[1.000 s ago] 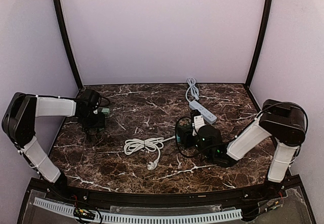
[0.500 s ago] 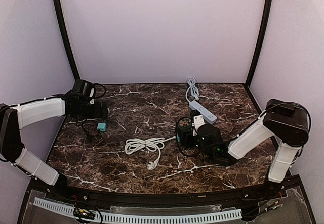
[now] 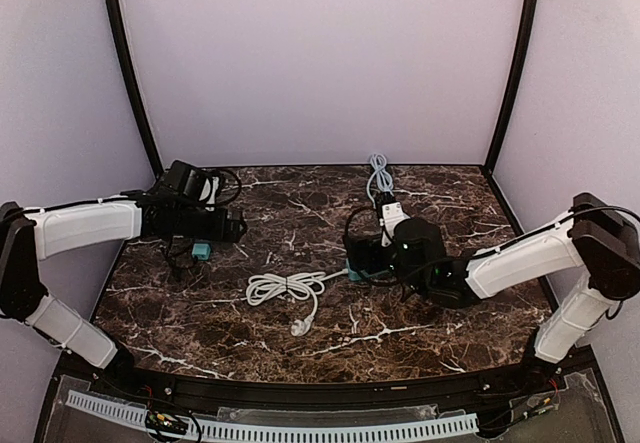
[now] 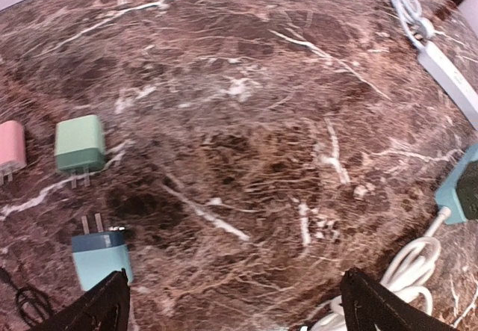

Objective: Pull the plug off the socket

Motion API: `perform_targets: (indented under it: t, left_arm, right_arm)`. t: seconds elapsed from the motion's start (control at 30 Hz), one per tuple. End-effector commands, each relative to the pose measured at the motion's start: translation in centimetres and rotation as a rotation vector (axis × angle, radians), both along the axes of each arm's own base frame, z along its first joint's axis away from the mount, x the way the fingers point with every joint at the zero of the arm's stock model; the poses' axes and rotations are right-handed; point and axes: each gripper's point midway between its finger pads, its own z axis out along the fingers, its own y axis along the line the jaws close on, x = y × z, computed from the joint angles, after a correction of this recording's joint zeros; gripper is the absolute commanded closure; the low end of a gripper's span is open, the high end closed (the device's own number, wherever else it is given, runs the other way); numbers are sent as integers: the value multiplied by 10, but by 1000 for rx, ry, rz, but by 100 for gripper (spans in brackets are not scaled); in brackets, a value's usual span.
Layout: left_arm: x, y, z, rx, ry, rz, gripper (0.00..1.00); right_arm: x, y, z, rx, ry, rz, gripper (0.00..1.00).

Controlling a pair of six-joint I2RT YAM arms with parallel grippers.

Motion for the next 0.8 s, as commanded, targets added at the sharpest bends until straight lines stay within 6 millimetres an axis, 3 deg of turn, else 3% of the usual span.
perform_targets:
  t: [0.0,0.13,0.43,0.67,0.77]
  left_arm:
    - [-14,-57,-3,-113,-20,-206,1]
    - [-33,-98,-6,-191,-65,-396,1]
    - [-60,-161,5,-168,-193,-732,1]
    - [-57,-220,-5,-28,-251,-986,1]
    - [-51,-244,1,-23,-292,-1050,1]
  right_arm:
    - [0,-1,9,-35,42,20,1]
    - [0,-7,2,-32,132,73,2]
    - [10,-55,0,124,272,172,4]
    - [19,-74,-18,157,376,190,9]
    - [17,-80,-22,170,394,189,10]
